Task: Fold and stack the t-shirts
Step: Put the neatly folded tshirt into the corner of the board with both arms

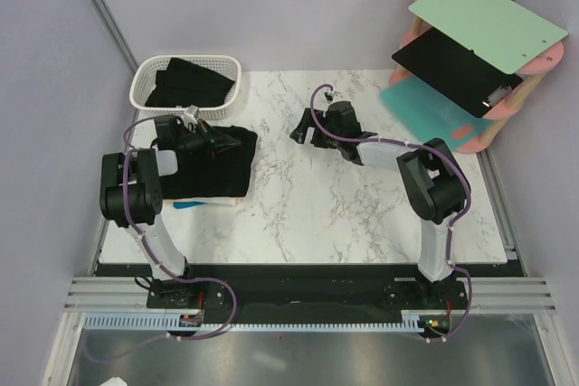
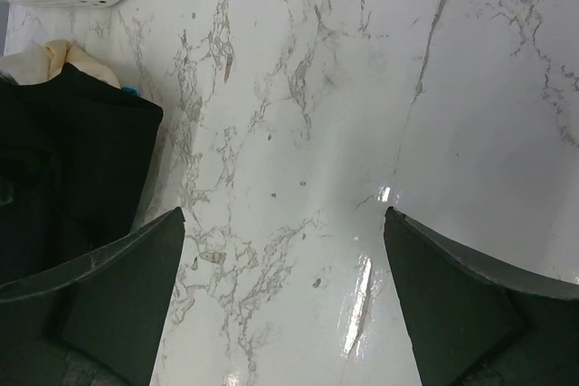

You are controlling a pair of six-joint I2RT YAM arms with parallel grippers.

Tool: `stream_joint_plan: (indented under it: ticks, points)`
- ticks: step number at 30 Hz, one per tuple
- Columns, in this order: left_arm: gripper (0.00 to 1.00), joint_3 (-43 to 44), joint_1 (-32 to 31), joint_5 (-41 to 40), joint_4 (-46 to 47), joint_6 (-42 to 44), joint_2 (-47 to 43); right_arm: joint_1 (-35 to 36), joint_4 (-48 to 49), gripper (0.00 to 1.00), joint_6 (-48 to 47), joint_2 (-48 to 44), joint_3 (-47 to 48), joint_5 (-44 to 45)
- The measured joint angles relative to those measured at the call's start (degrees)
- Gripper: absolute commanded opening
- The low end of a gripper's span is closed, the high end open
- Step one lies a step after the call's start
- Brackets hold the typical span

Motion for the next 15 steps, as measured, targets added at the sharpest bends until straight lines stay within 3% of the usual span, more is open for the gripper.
stream_joint_plan:
  ticks: [8, 15]
  points:
    - [0.02, 10.69, -2.36, -0.46, -2.78, 0.0, 0.28, 0.0, -0.02, 0.98, 0.0, 0.07, 0.0, -0.5]
    - [0.02, 18.43, -3.72, -2.19, -6.45, 0.13, 9.38, 0.0, -0.07, 0.98, 0.02, 0.31, 0.0, -0.96]
